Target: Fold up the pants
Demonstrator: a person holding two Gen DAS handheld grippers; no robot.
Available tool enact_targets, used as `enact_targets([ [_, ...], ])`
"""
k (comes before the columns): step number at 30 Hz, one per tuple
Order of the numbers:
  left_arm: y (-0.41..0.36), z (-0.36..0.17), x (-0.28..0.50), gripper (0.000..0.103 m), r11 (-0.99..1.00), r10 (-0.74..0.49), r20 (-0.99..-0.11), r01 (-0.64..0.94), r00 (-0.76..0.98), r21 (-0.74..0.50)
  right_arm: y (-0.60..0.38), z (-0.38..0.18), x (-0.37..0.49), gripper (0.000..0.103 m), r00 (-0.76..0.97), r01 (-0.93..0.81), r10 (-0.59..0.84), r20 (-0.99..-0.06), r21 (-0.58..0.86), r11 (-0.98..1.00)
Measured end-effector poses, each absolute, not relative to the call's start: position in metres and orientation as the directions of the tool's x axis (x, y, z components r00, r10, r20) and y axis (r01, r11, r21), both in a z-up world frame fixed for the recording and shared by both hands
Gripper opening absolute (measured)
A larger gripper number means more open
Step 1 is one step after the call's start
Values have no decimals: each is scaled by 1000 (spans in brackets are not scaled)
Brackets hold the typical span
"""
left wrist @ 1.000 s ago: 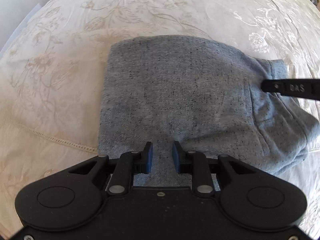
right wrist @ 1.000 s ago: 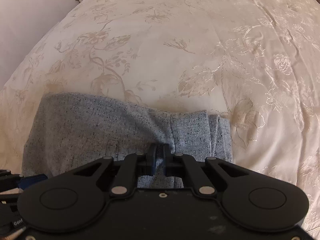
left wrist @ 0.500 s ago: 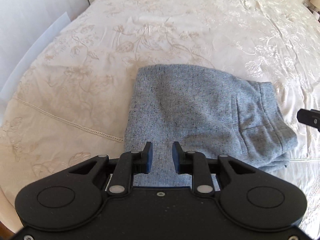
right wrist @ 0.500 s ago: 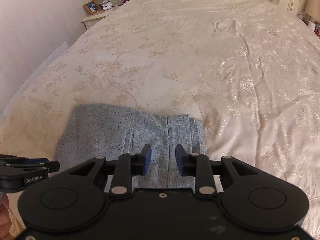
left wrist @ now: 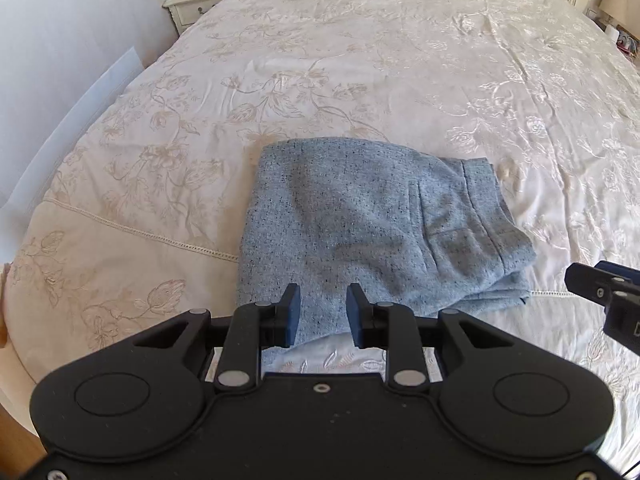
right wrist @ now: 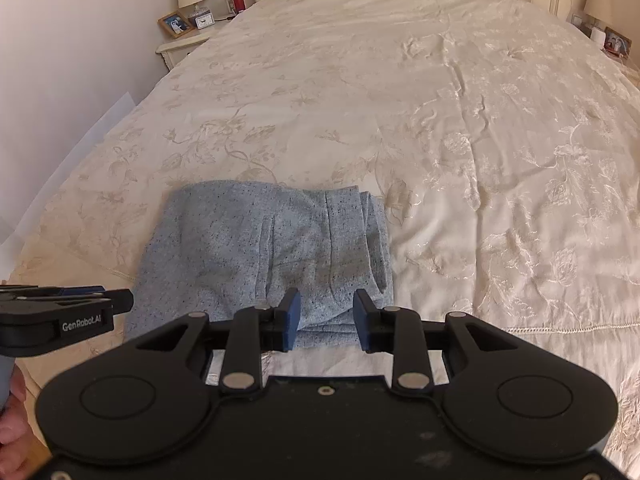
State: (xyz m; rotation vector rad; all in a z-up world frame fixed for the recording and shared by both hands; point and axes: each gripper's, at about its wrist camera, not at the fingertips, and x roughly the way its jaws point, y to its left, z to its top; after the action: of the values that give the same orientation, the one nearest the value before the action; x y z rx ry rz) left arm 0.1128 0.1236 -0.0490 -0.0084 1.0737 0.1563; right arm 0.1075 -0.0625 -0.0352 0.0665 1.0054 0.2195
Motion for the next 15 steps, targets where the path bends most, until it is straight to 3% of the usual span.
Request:
enact_targets([
  [15, 115, -45, 93, 36, 987, 132, -897, -138, 421, 81, -54, -27, 83, 32, 497, -206, 237, -835, 152, 967],
])
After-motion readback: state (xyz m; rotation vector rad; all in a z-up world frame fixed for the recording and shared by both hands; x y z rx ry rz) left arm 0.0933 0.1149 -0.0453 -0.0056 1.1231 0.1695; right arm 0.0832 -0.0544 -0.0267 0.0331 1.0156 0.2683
